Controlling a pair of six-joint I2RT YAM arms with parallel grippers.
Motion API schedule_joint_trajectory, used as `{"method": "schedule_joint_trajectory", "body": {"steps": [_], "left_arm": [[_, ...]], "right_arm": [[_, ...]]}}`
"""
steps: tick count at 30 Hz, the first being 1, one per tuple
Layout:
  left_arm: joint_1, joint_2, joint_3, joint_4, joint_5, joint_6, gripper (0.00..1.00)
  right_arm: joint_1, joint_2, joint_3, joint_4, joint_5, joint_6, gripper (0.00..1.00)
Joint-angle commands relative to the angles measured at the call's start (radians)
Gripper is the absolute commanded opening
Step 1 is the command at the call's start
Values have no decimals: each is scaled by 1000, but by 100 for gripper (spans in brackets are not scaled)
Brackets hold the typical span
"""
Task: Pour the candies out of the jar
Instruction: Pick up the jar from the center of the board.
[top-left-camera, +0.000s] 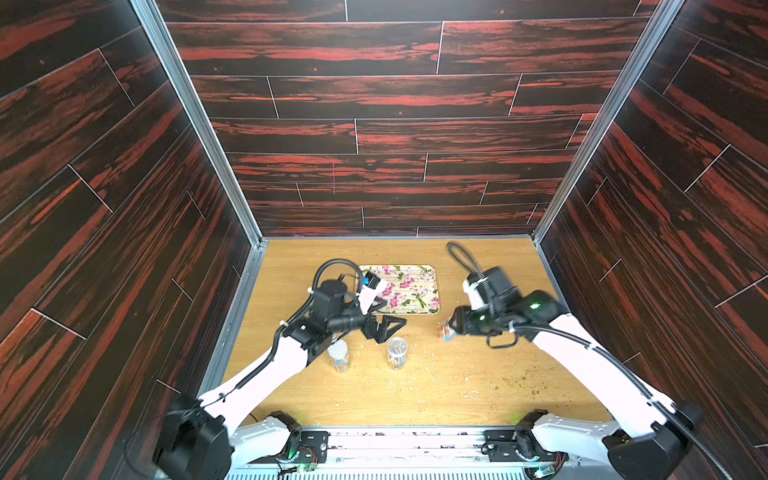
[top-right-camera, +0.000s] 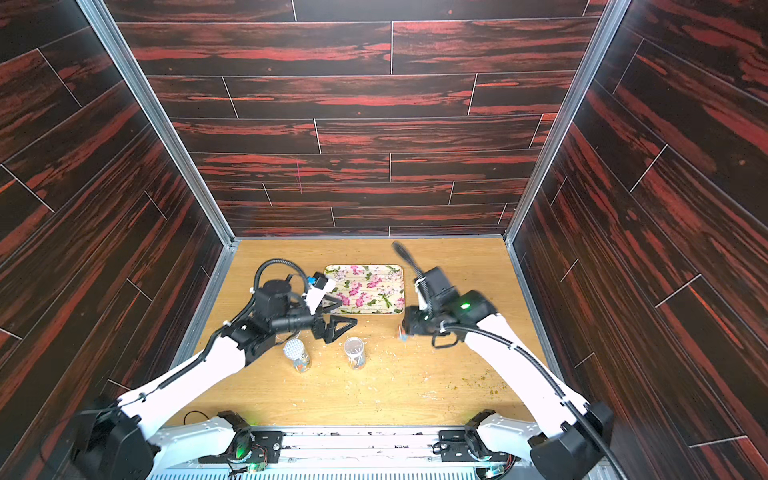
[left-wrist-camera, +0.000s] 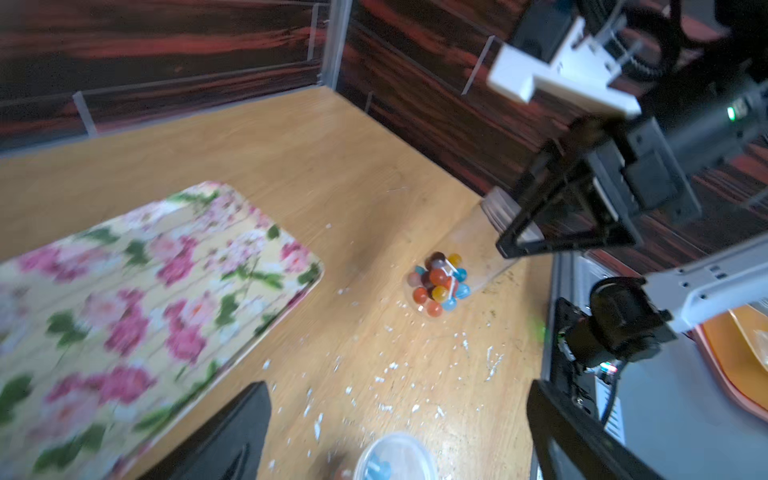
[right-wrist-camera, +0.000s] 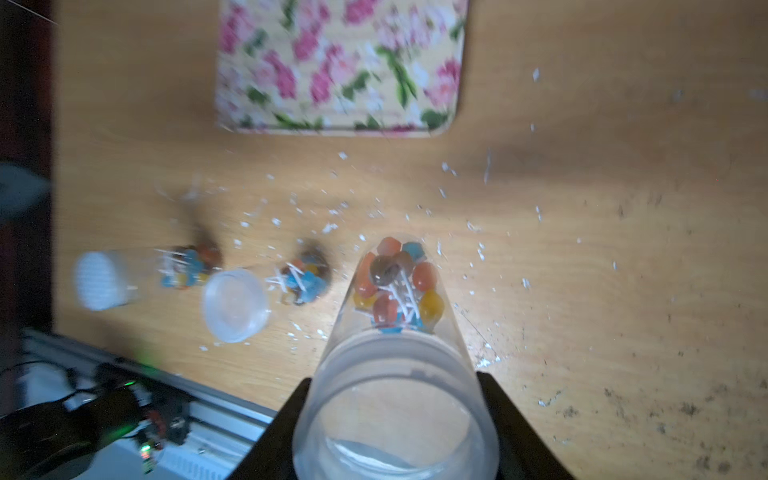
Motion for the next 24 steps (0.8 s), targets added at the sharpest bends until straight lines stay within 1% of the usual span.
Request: {"method": "schedule_joint_trajectory", "body": {"steps": [1, 2, 4, 8, 10, 14, 18, 20, 24], "left_arm": [[-4, 47, 87, 46, 163, 57, 100], [-4, 66, 121, 36, 205, 79, 100], [-4, 96, 200, -35, 252, 146, 100], [-3, 154, 340, -142, 303, 243, 100], [-4, 179, 378, -165, 317, 267, 100], [-4, 219, 413, -163, 342, 264, 100], [-9, 240, 431, -168, 398, 242, 100], [-19, 247, 434, -216, 413, 271, 100], [-50, 243, 427, -322, 416, 344, 100]], "right_arm": [[-33, -17, 76, -40, -137, -79, 51], [-42, -16, 104, -46, -165, -94, 51], [-53, -10, 161, -55, -223, -122, 51], [-59, 8, 254, -70, -330, -153, 51], [-59, 12, 286, -73, -362, -160, 51], [-59, 25, 331, -76, -467, -196, 51], [-59, 42, 343, -76, -530, -228, 51], [-59, 50, 339, -66, -571, -244, 51], [-59, 63, 328, -58, -605, -271, 51]]}}
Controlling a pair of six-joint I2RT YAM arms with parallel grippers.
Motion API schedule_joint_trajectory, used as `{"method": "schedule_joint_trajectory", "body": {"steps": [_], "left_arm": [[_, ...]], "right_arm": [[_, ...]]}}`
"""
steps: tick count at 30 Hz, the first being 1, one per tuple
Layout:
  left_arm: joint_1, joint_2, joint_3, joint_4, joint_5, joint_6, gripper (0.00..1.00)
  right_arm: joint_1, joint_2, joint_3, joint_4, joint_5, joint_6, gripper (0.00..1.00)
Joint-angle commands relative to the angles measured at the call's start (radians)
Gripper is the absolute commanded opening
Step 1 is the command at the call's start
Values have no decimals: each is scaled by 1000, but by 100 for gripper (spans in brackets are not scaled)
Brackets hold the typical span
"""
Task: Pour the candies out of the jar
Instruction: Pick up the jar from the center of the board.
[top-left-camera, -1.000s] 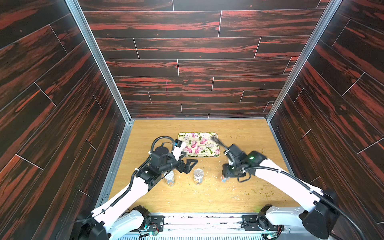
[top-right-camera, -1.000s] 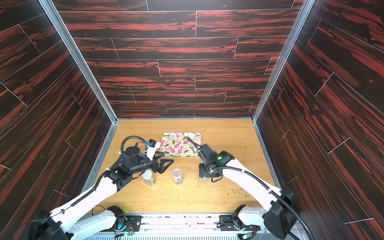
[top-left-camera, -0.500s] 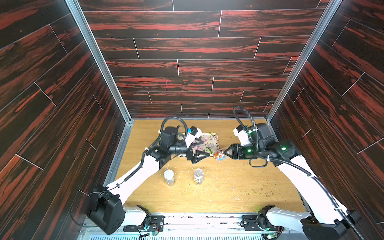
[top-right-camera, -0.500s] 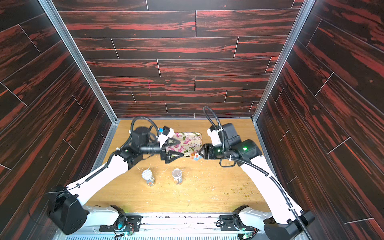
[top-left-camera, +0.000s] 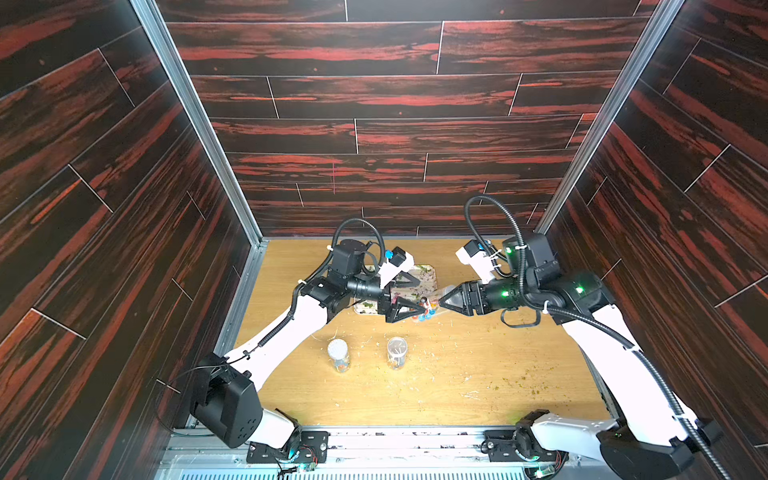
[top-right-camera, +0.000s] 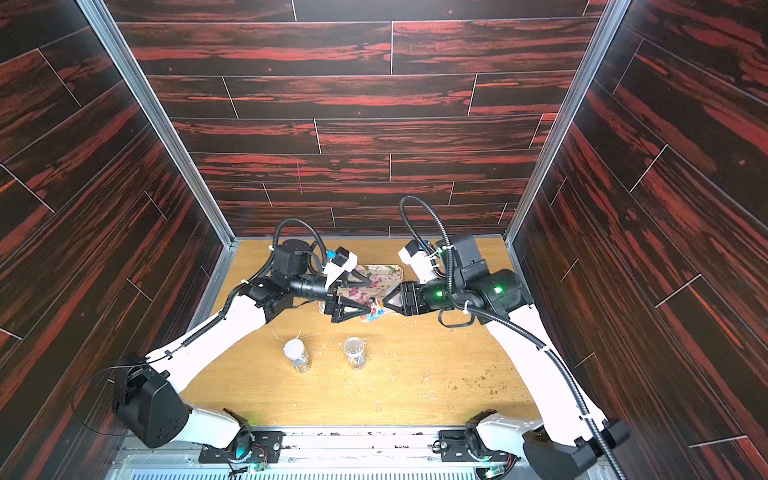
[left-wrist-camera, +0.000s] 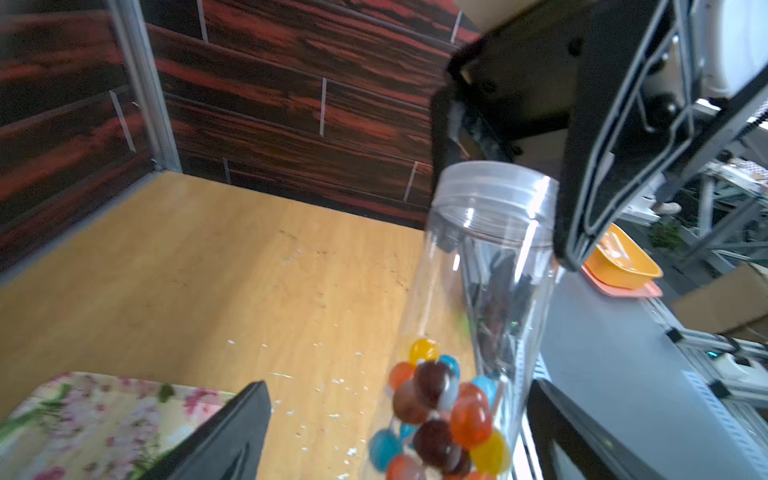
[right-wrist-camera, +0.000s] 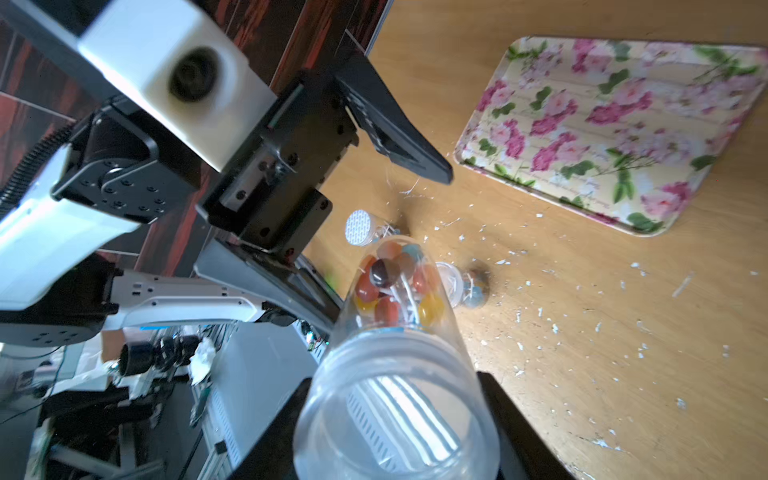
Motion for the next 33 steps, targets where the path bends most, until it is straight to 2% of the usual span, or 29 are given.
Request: {"method": "schedule_joint_trajectory", "body": {"steps": [1, 4, 15, 25, 29, 33], "left_arm": [[-30, -6, 16, -100, 39, 71, 100], [-43, -7, 22, -102, 45, 70, 98], [-54, -35, 4, -126, 56, 82, 82], [-66, -38, -10, -131, 65, 80, 62], [-69, -44, -22, -125, 60, 83, 62], [-75, -45, -25, -123, 59, 79, 57]], "right_arm": [[3, 17, -6, 13, -101, -49, 51], [3, 16, -29, 33, -120, -53, 51], [3, 8, -69, 50, -168, -76, 51], [3, 15, -73, 49, -174, -80, 51], [3, 17, -68, 46, -171, -83, 51], [3, 24, -60, 47, -168, -86, 51]]}}
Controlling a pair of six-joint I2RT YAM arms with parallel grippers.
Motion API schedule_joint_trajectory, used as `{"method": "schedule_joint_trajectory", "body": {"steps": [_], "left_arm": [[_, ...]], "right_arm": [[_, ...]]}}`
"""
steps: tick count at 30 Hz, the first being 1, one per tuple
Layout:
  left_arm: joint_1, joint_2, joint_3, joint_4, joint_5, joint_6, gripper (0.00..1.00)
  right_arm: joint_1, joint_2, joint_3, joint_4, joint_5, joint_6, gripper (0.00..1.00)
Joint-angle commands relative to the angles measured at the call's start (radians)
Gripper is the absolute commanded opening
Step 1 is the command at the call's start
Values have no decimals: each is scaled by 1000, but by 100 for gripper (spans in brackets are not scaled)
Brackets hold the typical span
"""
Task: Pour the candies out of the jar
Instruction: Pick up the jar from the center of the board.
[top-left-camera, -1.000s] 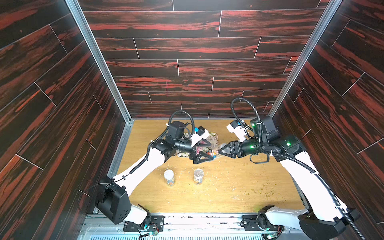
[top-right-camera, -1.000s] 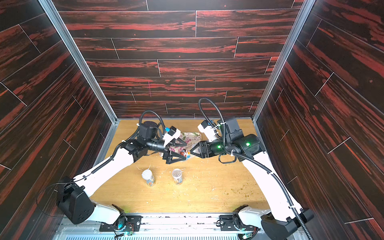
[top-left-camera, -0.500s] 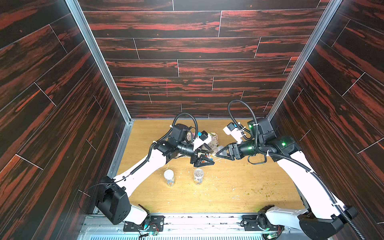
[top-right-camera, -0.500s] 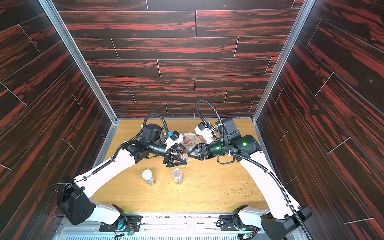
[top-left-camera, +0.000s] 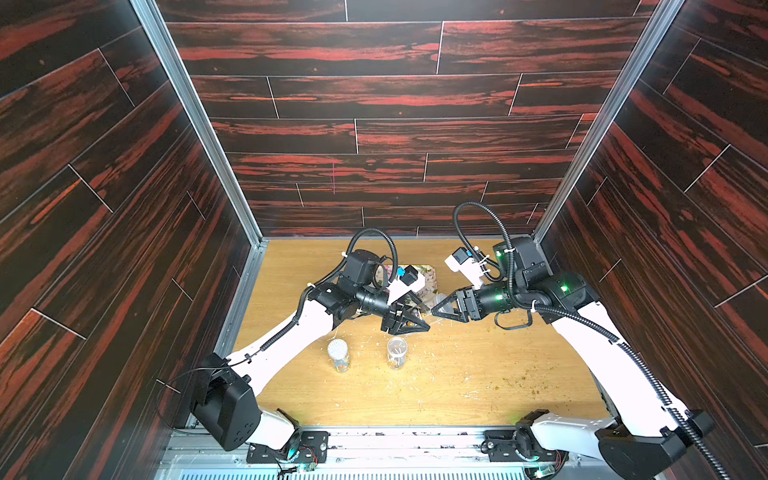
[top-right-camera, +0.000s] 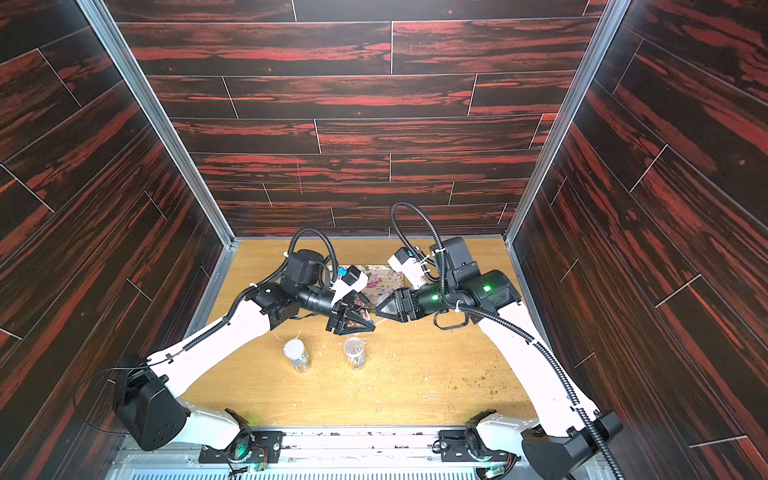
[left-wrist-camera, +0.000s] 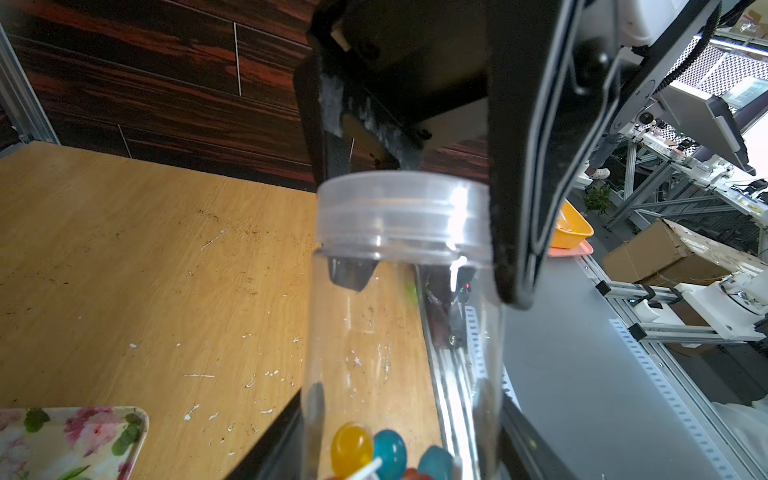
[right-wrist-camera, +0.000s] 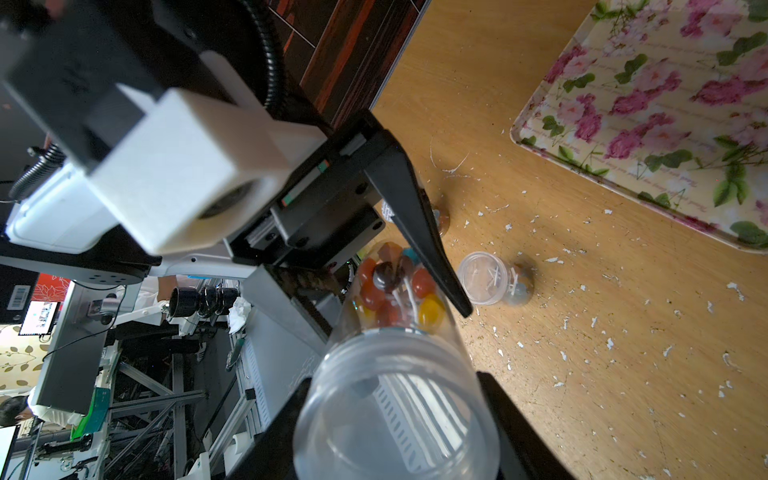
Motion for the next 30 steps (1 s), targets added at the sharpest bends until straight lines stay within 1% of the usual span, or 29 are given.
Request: {"method": "schedule_joint_trajectory", "body": {"steps": [1, 4, 9, 11, 13, 16, 18, 20, 25, 30], "left_arm": [[-9, -35, -15, -4, 8, 6, 56], [-13, -41, -26, 34, -24, -32, 52], [-13, -88, -142, 325, -94, -214, 44], [-15, -95, -170, 396, -106, -254, 42], [-15, -94, -173, 402, -115, -270, 42], [-17, -95, -178, 404, -133, -288, 41], [-17, -106, -193, 413, -169, -293, 41], [-17, -118, -217, 443, -214, -312, 41], [-16, -153, -284, 526, -303, -346, 41], [-17, -167, -325, 585, -348, -380, 41]], "right_arm": [[2, 18, 19, 4, -28, -29, 51], [2, 21, 21, 10, -26, -27, 51], [2, 24, 17, 29, -17, -15, 56], [2, 26, 12, 40, -17, -9, 59], [2, 26, 7, 53, -21, -4, 61], [2, 23, 0, 70, -15, 8, 70], [2, 17, 0, 74, 18, 16, 77], [2, 9, 3, 62, 71, 22, 81], [1, -31, -32, 93, 149, 68, 84], [2, -69, -107, 223, 255, 187, 84]]}}
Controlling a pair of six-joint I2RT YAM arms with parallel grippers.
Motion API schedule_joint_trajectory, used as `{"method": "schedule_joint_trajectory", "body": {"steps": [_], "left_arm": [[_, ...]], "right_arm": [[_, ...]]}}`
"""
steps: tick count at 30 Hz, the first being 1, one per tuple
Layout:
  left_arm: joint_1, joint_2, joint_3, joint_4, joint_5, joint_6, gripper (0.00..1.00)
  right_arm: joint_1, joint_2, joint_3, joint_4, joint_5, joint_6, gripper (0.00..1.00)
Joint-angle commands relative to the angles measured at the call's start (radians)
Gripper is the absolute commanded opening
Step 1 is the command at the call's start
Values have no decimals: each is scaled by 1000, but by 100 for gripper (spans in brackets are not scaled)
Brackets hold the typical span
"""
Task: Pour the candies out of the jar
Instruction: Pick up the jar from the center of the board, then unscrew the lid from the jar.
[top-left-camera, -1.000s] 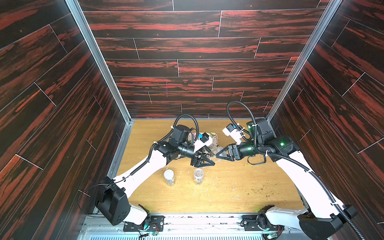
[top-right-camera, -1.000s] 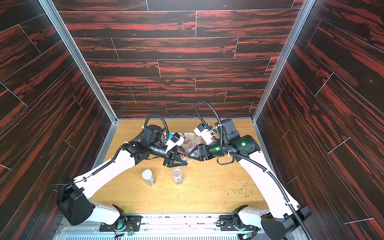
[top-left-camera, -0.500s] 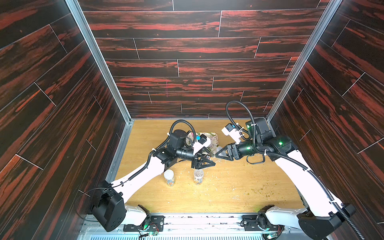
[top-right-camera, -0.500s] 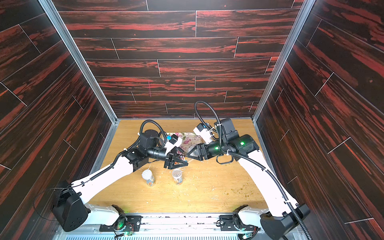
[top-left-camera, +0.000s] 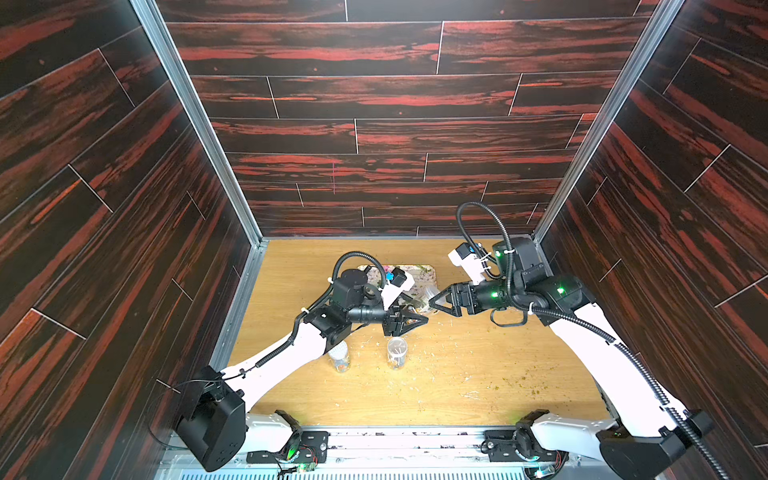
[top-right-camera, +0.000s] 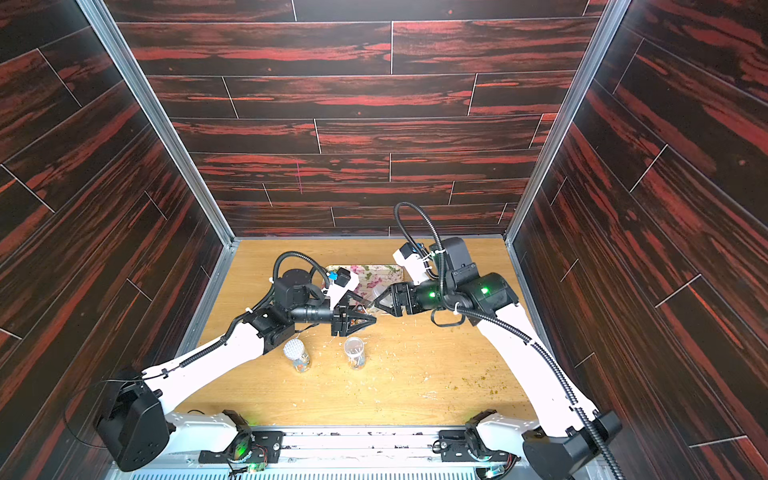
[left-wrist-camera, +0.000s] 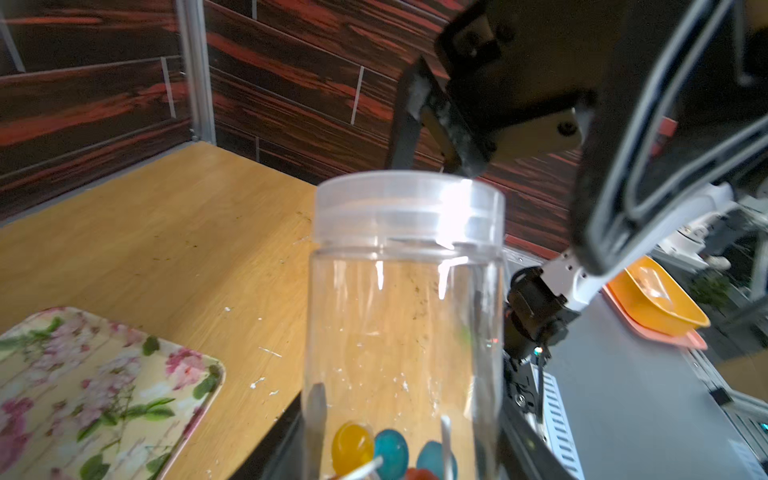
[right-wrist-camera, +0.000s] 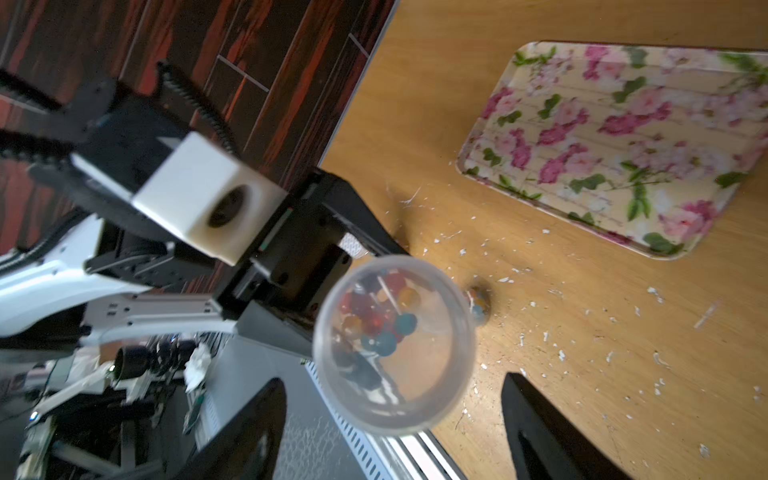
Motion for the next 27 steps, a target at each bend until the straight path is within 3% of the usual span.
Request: {"method": "schedule_joint_trajectory", "body": {"steps": [1, 7, 16, 27], "left_arm": [[-2, -46, -21, 104, -53, -47, 41], [-3, -67, -52, 131, -134, -47, 41], [-48, -72, -81, 145, -313, 29, 41], [-70, -85, -98, 188, -421, 63, 41]], "right_arm": [[4, -43, -47, 120, 82, 104, 84], [7, -75, -142, 377, 81, 274, 84], [56, -34, -181, 522, 162, 351, 83], [98, 1, -174, 449, 305, 340, 81]]}}
